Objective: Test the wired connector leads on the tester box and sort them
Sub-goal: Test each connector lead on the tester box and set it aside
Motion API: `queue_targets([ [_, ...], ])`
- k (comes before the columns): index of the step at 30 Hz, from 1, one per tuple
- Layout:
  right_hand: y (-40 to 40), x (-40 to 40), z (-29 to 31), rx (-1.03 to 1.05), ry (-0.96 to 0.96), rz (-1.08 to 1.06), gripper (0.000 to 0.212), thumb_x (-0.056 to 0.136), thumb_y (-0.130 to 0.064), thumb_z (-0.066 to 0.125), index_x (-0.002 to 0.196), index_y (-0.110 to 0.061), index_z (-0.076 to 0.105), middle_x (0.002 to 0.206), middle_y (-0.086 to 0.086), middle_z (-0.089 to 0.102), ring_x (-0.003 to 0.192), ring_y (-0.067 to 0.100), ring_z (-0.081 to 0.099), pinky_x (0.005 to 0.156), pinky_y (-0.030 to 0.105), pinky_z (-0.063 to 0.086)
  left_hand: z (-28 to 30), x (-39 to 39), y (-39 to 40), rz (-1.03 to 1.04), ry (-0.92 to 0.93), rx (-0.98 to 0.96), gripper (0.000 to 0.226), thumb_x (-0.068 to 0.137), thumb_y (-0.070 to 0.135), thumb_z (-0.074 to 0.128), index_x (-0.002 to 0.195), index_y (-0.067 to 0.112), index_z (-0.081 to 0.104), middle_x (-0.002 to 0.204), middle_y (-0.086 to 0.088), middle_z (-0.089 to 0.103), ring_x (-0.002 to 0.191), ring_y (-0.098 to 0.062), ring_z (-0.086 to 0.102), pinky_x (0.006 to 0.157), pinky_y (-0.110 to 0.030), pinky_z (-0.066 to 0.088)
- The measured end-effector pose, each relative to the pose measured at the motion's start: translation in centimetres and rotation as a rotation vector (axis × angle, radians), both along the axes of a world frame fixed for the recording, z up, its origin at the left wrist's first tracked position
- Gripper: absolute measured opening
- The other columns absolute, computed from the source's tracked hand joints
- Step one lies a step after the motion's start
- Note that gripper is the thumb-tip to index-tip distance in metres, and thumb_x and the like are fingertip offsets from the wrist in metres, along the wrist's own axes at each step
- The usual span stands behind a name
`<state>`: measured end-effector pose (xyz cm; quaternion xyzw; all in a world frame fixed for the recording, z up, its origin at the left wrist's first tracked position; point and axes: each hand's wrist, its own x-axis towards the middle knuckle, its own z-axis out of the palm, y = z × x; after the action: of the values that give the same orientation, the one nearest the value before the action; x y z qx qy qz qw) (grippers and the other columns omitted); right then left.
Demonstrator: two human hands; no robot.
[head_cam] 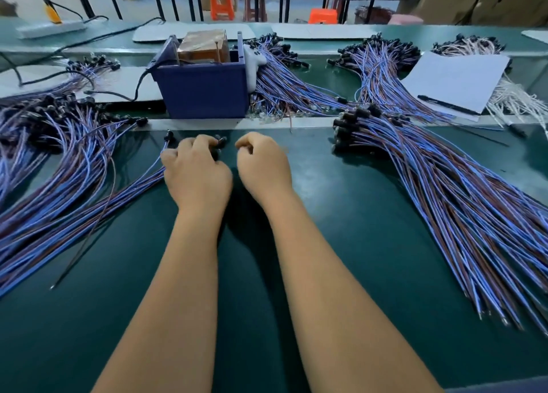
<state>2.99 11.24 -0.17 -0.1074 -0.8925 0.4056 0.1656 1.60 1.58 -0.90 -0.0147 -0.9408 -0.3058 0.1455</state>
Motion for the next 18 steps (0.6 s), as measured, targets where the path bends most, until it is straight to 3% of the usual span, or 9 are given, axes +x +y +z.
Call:
queue_targets([
  [4, 0.0, -0.1, -1.0, 0.087, -0.043, 0.056, 0.028, 0.091, -0.013, 0.048, 0.107, -0.015, 0.070, 0.115, 0.010, 0.059, 0.110, 0.030, 0.053, 0.090, 0.038, 0.046, -0.2, -0.6, -1.2, -0.039, -0.067, 0.055, 0.036, 0.084, 0.007, 0.053, 0.118, 0.018, 0.061, 0.127, -0.009, 0.051, 0.110, -0.032, 0.053, 0.087, -0.041, 0.043],
  [8, 0.2, 0.1, -1.4, 0.089, -0.005, 0.071, 0.027, 0.091, -0.014, 0.048, 0.105, -0.014, 0.071, 0.112, 0.010, 0.060, 0.108, 0.029, 0.051, 0.086, 0.034, 0.043, -0.4, -0.7, -1.2, -0.008, -0.047, 0.141, 0.036, 0.086, 0.010, 0.057, 0.121, 0.017, 0.052, 0.114, -0.008, 0.061, 0.102, -0.029, 0.057, 0.082, -0.038, 0.043],
  [12, 0.2, 0.3, -1.6, 0.087, 0.009, 0.088, 0.025, 0.092, -0.015, 0.049, 0.103, -0.016, 0.072, 0.110, 0.008, 0.062, 0.107, 0.027, 0.052, 0.085, 0.031, 0.040, -0.6, -1.0, -1.4, 0.008, 0.053, 0.238, 0.024, 0.092, 0.018, 0.057, 0.112, 0.019, 0.070, 0.105, -0.004, 0.069, 0.098, -0.023, 0.062, 0.075, -0.028, 0.042],
  [15, 0.3, 0.7, -1.3, -0.050, 0.082, 0.082, 0.023, 0.093, -0.012, 0.049, 0.098, -0.015, 0.071, 0.097, 0.002, 0.068, 0.095, 0.020, 0.058, 0.077, 0.027, 0.040, 0.1, -0.8, -1.1, -0.025, 0.092, 0.681, 0.019, 0.091, 0.011, 0.059, 0.100, 0.018, 0.074, 0.088, 0.006, 0.072, 0.084, -0.007, 0.065, 0.077, -0.024, 0.049],
  [17, 0.2, 1.0, -0.8, -0.285, 0.134, 0.082, 0.020, 0.095, -0.010, 0.049, 0.096, -0.014, 0.069, 0.081, 0.000, 0.067, 0.076, 0.017, 0.060, 0.068, 0.026, 0.045, 0.9, -0.6, -0.6, -0.141, 0.050, 1.079, 0.025, 0.089, -0.002, 0.056, 0.092, 0.016, 0.074, 0.083, 0.009, 0.074, 0.078, -0.001, 0.065, 0.076, -0.017, 0.049],
  [18, 0.0, 1.1, -0.5, -0.439, 0.143, 0.096, 0.020, 0.097, -0.011, 0.047, 0.097, -0.014, 0.067, 0.076, 0.002, 0.067, 0.068, 0.016, 0.060, 0.062, 0.024, 0.046, 1.3, -0.4, -0.4, -0.229, 0.008, 1.249, 0.029, 0.088, -0.006, 0.051, 0.090, 0.011, 0.074, 0.084, 0.003, 0.075, 0.079, -0.005, 0.066, 0.076, -0.017, 0.049],
])
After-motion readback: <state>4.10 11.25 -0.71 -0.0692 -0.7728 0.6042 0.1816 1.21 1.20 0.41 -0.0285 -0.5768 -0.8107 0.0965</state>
